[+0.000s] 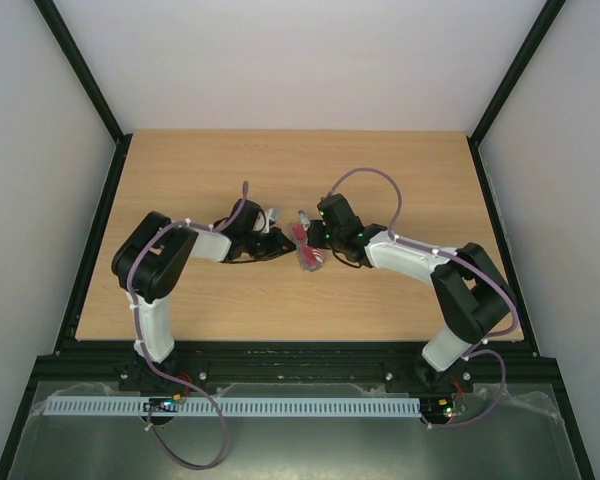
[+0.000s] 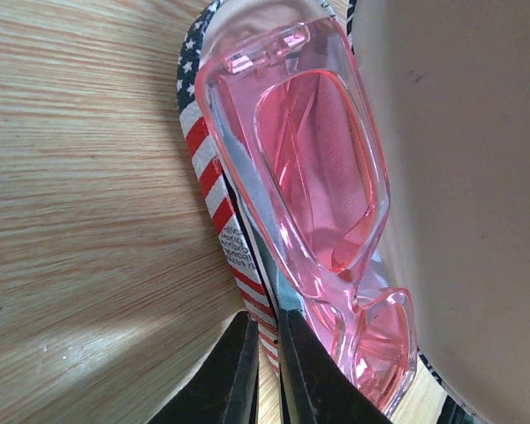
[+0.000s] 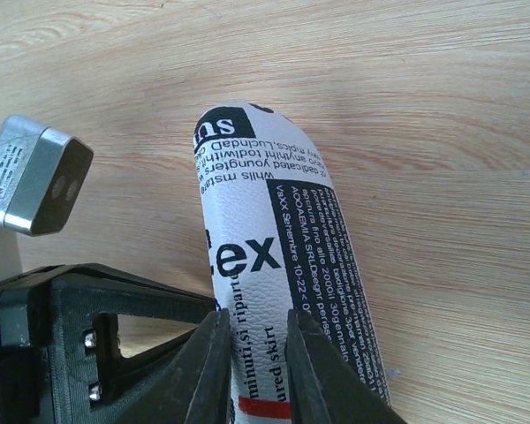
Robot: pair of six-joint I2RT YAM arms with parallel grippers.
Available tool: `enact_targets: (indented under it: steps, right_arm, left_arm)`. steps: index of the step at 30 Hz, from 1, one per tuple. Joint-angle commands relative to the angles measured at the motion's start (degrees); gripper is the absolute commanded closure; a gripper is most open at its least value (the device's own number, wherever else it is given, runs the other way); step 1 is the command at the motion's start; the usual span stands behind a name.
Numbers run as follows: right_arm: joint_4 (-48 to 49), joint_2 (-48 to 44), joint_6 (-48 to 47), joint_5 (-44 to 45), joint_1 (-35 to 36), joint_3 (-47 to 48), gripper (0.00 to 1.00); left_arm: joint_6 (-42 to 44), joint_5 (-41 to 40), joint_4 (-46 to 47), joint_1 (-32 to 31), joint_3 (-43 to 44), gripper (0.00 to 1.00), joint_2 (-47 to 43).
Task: Organize the sunglasses
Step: Close the sunglasses case at the center of the board.
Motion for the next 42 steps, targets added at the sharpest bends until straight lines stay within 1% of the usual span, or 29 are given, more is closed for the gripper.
enact_targets:
  steps: [1, 18, 22, 29, 35, 42]
  right_arm:
    - [-0.98, 2.23, 0.27, -1.54, 1.24, -0.40, 0.83]
    - [0.21, 4.76, 0.21, -3.42, 1.33, 0.32, 0.80]
    - [-0.24, 5.44, -0.81, -4.87, 1.27, 1.16, 0.79]
    - [-0.73, 6.68, -0.81, -5.43, 1.34, 1.78, 0.78]
    - [-0.42, 7.70, -0.79, -5.97, 1.31, 1.94, 0.78]
    - [-0.97, 6.35, -0.81, -5.04, 1.27, 2.78, 0.77]
  left_arm:
    - [0.55, -0.82, -0.41, -0.22, 0.05, 0.90, 1.48]
    - [0.26, -1.11, -0.72, -0.22, 0.64, 0.90, 1.50]
    - [-0.63, -1.83, -1.73, -0.22, 1.37, 0.88, 1.39]
    - [-1.11, -2.62, -2.43, -0.15, 2.70, 0.88, 1.06]
    - [-1.60, -3.18, -2.07, -0.14, 2.39, 0.88, 0.55]
    - [-1.06, -3.83, -2.52, 0.10, 0.70, 0.88, -1.90]
